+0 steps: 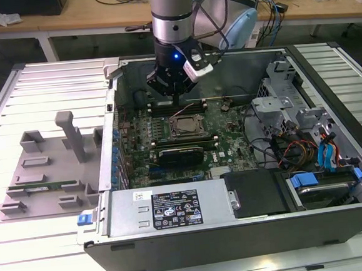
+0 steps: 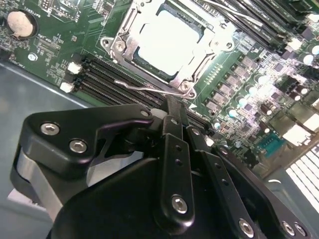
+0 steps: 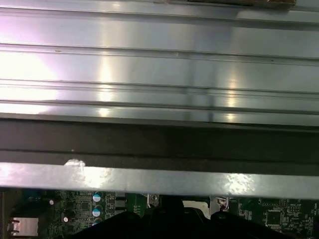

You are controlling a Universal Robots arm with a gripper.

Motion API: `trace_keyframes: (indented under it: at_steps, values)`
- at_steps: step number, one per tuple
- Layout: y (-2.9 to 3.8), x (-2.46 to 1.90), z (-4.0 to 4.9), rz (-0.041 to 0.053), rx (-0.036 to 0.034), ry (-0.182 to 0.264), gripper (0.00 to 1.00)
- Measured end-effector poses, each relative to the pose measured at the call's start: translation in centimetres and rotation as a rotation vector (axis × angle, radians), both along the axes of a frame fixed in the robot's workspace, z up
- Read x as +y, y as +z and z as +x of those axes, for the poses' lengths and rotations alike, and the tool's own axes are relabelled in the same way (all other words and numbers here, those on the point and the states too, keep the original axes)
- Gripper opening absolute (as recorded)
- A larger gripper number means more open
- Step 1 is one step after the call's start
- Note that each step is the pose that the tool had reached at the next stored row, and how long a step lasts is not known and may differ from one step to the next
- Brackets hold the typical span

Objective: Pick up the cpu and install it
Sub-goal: 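Install the first cpu locking lever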

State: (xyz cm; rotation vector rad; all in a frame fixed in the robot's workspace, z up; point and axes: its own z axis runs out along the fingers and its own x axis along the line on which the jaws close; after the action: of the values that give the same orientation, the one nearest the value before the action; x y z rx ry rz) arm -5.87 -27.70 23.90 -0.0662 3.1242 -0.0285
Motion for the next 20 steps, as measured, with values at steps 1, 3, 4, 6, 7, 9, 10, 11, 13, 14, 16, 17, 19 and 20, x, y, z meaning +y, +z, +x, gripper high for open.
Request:
trace_keyframes:
  at_steps: [1, 3, 4, 6, 7, 9, 10, 11, 13, 14, 16, 17, 19, 20]
  values:
    - [-0.17, 0.0, 0.02, 0.0, 0.0002, 0.0, 0.11]
    - [-0.87, 0.07, 0.22, 0.0, 0.0014, 0.001, 0.11]
    - [-1.13, 0.15, 0.38, 0.0, 0.0017, 0.003, 0.11]
    - [-1.54, 0.22, 0.62, -0.0003, 0.0021, 0.005, 0.11]
    - [-1.69, 0.23, 0.8, -0.0004, 0.0026, 0.007, 0.11]
    - [-2.13, 0.23, 1.2, -0.0006, 0.0039, 0.009, 0.11]
    - [-2.26, 0.23, 1.35, -0.0007, 0.0042, 0.01, 0.11]
    - [-2.37, 0.23, 1.48, -0.0007, 0.0046, 0.01, 0.11]
    - [-2.58, 0.23, 1.67, -0.0007, 0.0051, 0.01, 0.11]
    - [-2.71, 0.23, 1.83, -0.0008, 0.0053, 0.01, 0.11]
    - [-2.93, 0.23, 2.22, -0.0007, 0.0059, 0.01, 0.11]
    - [-2.99, 0.23, 2.32, -0.0007, 0.0061, 0.01, 0.11]
    - [-3.16, 0.23, 2.58, -0.0007, 0.0063, 0.01, 0.11]
    - [-3.24, 0.23, 2.69, -0.0007, 0.0064, 0.01, 0.11]
